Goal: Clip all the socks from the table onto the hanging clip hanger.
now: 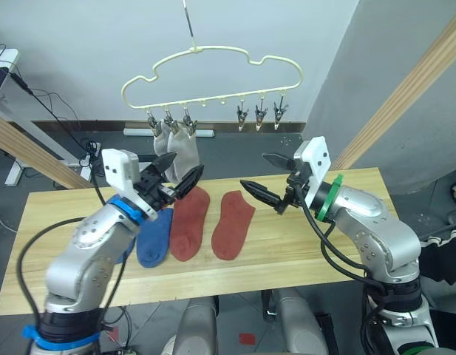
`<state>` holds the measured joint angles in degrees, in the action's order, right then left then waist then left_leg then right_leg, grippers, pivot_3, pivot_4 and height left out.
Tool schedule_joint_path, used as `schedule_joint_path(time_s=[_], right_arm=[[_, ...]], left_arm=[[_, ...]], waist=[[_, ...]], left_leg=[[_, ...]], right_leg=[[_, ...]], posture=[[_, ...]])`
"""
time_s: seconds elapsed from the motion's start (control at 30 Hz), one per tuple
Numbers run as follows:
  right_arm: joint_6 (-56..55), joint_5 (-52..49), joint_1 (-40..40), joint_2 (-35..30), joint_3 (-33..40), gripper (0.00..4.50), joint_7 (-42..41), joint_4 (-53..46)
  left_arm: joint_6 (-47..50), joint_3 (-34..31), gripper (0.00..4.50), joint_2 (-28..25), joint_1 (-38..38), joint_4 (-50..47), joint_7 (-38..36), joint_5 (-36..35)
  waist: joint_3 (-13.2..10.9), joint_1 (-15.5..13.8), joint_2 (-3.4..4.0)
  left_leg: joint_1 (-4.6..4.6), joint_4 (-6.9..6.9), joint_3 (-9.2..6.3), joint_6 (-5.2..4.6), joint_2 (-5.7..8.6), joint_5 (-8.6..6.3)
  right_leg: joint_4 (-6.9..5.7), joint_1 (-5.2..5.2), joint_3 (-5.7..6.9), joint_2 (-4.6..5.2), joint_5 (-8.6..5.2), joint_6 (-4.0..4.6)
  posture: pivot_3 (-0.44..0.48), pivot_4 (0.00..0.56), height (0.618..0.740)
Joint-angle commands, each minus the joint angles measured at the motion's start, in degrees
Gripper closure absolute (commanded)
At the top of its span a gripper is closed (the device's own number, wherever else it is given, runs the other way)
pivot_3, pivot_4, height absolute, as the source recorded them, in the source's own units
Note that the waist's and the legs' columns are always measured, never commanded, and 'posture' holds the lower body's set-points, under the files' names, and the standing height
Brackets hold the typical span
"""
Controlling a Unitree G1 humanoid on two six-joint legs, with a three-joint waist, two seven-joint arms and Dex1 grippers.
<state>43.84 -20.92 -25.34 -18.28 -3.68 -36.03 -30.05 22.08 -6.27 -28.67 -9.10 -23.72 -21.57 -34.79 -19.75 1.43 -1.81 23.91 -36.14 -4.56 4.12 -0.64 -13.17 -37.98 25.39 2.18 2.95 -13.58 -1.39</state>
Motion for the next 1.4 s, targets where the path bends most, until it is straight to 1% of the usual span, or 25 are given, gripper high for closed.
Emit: schedule_joint_path(time_s=[0.03,0.17,0.33,0.4,0.53,0.7,0.9,1.07,1.17,1.4], right_arm=[[-2.9,-0.5,0.3,-1.2,-0.6,0.00,0.0,-3.0],[-1.5,-4.4,0.7,0.0,1.1,0.00,1.2,-4.2],[1.2,-9.6,-0.2,0.6,2.6,0.00,2.7,-5.9],[1.5,-10.6,-0.9,0.6,2.7,0.00,3.2,-6.0],[1.4,-11.8,-1.7,0.3,2.5,0.00,4.1,-6.2],[1.3,-12.7,-2.2,0.1,2.3,0.00,4.9,-6.1],[0.9,-13.0,-2.2,-0.4,1.6,0.00,5.9,-5.9],[0.6,-12.8,-2.0,-1.0,1.5,0.00,6.2,-5.7],[0.0,-12.3,-1.7,-1.5,1.4,0.00,6.4,-5.5],[0.0,-12.2,-2.2,-1.8,1.2,0.00,6.6,-5.5]], left_arm=[[-6.9,2.6,1.17,2.1,1.1,-1.0,-0.3,7.2],[-9.3,1.9,1.17,5.2,0.3,0.5,1.0,10.2],[-11.7,1.7,1.17,6.7,-2.8,3.7,1.6,13.8],[-13.8,2.0,1.17,6.1,-3.9,6.0,2.3,17.8],[-14.6,0.8,1.17,7.5,-6.1,8.8,1.8,16.9],[-15.3,0.3,1.17,8.1,-8.0,11.0,1.6,17.6],[-16.0,0.1,1.17,8.8,-11.9,14.8,1.3,17.8],[-16.9,0.5,1.17,9.2,-13.5,16.6,0.9,18.3],[-16.8,0.5,1.17,10.6,-15.3,17.8,1.4,17.9],[-19.5,0.8,1.17,10.8,-17.5,20.9,1.6,20.9]], waist=[[0.0,0.0,0.00],[0.0,0.2,0.00],[0.0,0.3,0.00],[0.0,0.3,0.00],[0.0,0.3,-0.01],[0.0,0.3,-0.01],[0.0,0.3,-0.01],[0.0,0.4,-0.01],[0.0,0.4,-0.01],[0.0,0.4,-0.01]], left_leg=[[0.00,0.00,0.00,0.00,0.00,0.00],[-0.03,-0.01,-0.01,-0.02,-0.05,0.01],[-0.04,-0.06,-0.02,-0.06,-0.05,0.03],[-0.03,-0.09,-0.03,-0.07,-0.05,0.03],[-0.04,-0.15,-0.02,-0.08,-0.04,0.04],[-0.02,-0.16,-0.03,-0.07,-0.04,0.04],[-0.02,-0.30,-0.04,-0.08,-0.04,0.04],[-0.01,-0.41,-0.03,-0.08,-0.04,0.03],[0.02,-0.54,-0.04,-0.10,-0.04,0.02],[-0.01,-0.81,-0.03,-0.15,-0.02,0.00]], right_leg=[[0.01,0.00,0.01,0.00,0.00,-0.01],[-0.07,0.00,0.04,-0.03,0.00,0.00],[-0.12,-0.02,0.06,-0.04,0.01,-0.03],[-0.12,-0.03,0.07,-0.05,0.03,-0.03],[-0.12,-0.06,0.07,-0.05,0.05,-0.05],[-0.12,-0.06,0.08,-0.05,0.15,0.09],[-0.15,-0.09,0.09,-0.06,0.20,0.07],[-0.18,-0.10,0.07,-0.07,0.23,0.06],[-0.25,-0.11,0.07,-0.07,0.24,0.06],[-0.57,-0.12,0.01,-0.08,0.25,-0.02]], posture=[[-0.017,0.326,0.740],[-0.019,0.323,0.740],[-0.025,0.322,0.740],[-0.026,0.319,0.740],[-0.031,0.317,0.740],[-0.034,0.319,0.740],[-0.038,0.321,0.740],[-0.043,0.323,0.740],[-0.045,0.325,0.740],[-0.051,0.326,0.740]])
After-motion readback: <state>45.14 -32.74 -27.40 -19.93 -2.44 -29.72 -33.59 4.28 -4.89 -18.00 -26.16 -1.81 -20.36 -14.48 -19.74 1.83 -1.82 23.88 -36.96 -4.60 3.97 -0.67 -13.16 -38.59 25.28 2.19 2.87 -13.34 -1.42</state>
